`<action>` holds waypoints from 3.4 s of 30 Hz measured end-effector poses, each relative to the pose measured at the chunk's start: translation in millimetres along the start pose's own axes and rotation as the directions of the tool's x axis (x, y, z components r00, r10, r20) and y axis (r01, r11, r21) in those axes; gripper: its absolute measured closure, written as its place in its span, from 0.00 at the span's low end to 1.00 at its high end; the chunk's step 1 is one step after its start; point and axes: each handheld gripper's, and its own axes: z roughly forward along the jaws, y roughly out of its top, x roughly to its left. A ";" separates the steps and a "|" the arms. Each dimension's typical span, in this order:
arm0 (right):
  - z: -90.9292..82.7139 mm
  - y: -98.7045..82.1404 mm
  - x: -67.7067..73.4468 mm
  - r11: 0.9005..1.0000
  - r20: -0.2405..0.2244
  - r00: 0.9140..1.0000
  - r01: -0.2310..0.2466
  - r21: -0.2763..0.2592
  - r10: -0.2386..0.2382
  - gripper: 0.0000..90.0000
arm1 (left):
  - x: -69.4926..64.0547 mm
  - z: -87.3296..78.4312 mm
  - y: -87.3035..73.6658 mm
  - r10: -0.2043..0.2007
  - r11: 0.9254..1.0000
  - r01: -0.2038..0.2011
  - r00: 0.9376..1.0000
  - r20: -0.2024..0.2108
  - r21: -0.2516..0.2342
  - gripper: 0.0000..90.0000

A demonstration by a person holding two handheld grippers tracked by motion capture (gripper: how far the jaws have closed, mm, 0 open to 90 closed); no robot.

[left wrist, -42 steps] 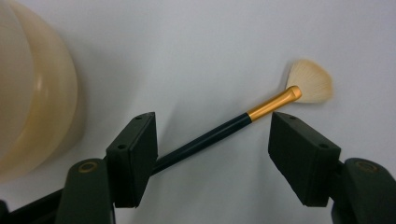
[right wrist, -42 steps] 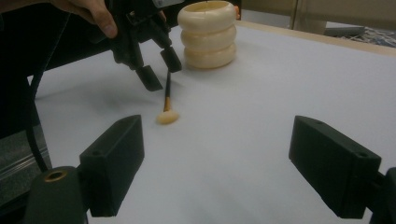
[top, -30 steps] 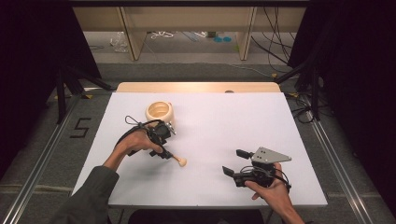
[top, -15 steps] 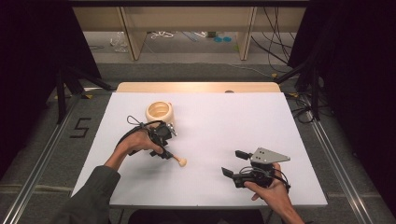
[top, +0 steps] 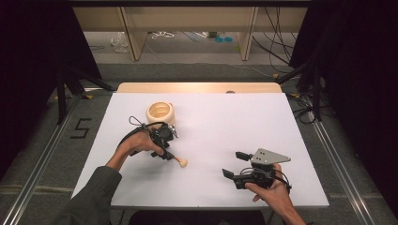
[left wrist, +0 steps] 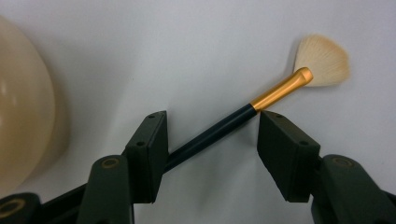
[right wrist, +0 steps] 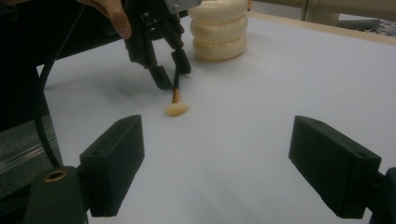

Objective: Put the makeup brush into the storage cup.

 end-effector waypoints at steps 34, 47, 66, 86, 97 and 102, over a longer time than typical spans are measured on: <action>1.0 -0.9 -0.4 1.000 -0.020 0.999 -0.027 -0.010 0.026 0.21 | -0.2 -1.5 0.5 0.027 0.997 -0.027 1.000 0.000 0.066 0.76; 0.2 -0.8 -1.1 1.000 -0.016 1.000 -0.023 0.000 0.023 0.21 | -2.3 -1.6 3.5 0.024 0.995 -0.025 1.000 0.012 0.101 0.83; 1.5 -1.3 -1.0 0.999 -0.026 0.999 -0.028 -0.016 0.028 0.21 | -0.1 -1.6 2.9 -0.011 0.994 0.009 1.000 0.018 0.111 0.90; 0.4 -1.1 -0.5 1.000 -0.020 0.999 -0.027 0.001 0.027 0.21 | -1.7 -1.3 5.7 -0.027 0.991 0.027 1.000 0.001 0.134 0.92; 1.9 -1.6 -1.4 0.999 -0.031 0.999 -0.034 -0.014 0.034 0.21 | -2.1 -4.3 5.6 -0.031 0.993 0.029 0.999 0.024 0.113 0.93; 1.9 -1.7 -1.4 0.999 -0.031 0.999 -0.035 -0.014 0.035 0.21 | -2.8 -14.9 7.1 -0.027 0.998 0.025 0.999 0.041 0.054 0.93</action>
